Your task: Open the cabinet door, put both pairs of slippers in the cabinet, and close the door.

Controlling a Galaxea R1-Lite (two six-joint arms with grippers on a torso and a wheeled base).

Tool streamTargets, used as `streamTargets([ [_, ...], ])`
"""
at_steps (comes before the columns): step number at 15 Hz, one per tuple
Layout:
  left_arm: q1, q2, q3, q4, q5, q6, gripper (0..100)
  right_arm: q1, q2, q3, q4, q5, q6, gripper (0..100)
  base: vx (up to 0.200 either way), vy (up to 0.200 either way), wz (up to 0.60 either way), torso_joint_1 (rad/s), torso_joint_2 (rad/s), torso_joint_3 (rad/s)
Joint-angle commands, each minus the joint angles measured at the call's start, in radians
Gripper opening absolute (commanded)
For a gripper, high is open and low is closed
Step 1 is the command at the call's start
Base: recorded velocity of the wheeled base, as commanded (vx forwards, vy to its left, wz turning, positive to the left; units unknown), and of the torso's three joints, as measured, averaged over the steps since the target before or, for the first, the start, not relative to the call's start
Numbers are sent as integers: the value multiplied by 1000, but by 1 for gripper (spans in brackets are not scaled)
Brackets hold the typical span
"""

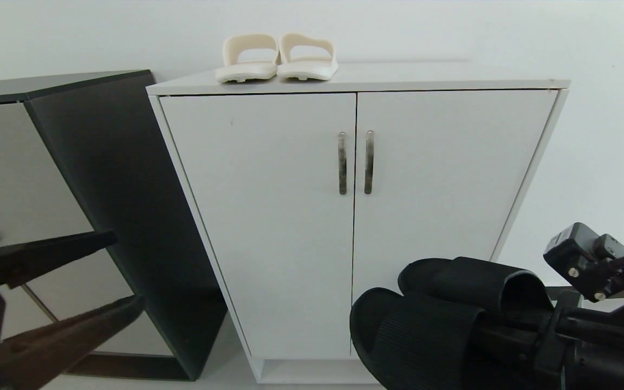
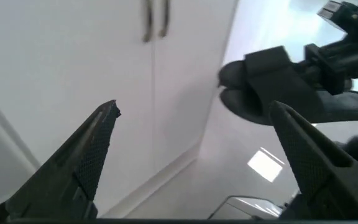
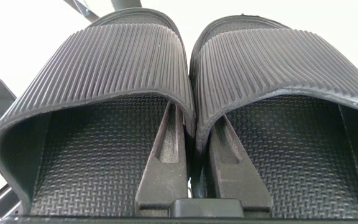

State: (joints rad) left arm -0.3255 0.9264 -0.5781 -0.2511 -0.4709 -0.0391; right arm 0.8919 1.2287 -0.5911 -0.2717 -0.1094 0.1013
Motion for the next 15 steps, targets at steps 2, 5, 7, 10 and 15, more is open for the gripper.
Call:
streamTargets([
  [2, -227, 181, -88, -43, 67, -8, 100, 13, 35, -13, -4, 2, -3, 0, 0, 0, 0, 0, 0, 0],
  [5, -273, 322, -155, -119, 75, -8, 100, 13, 32, -12, -6, -1, -2, 0, 0, 0, 0, 0, 0, 0],
  [7, -274, 410, -224, -152, 67, -11, 100, 13, 23, -13, -6, -3, -3, 0, 0, 0, 0, 0, 0, 0],
  [10, -296, 575, -382, -166, -5, -18, 100, 13, 34, -13, -4, -10, -3, 0, 0, 0, 0, 0, 0, 0],
  [15, -317, 750, -595, -166, -130, -150, 100, 7, 46, -13, -4, -12, -3, 0, 0, 0, 0, 0, 0, 0],
])
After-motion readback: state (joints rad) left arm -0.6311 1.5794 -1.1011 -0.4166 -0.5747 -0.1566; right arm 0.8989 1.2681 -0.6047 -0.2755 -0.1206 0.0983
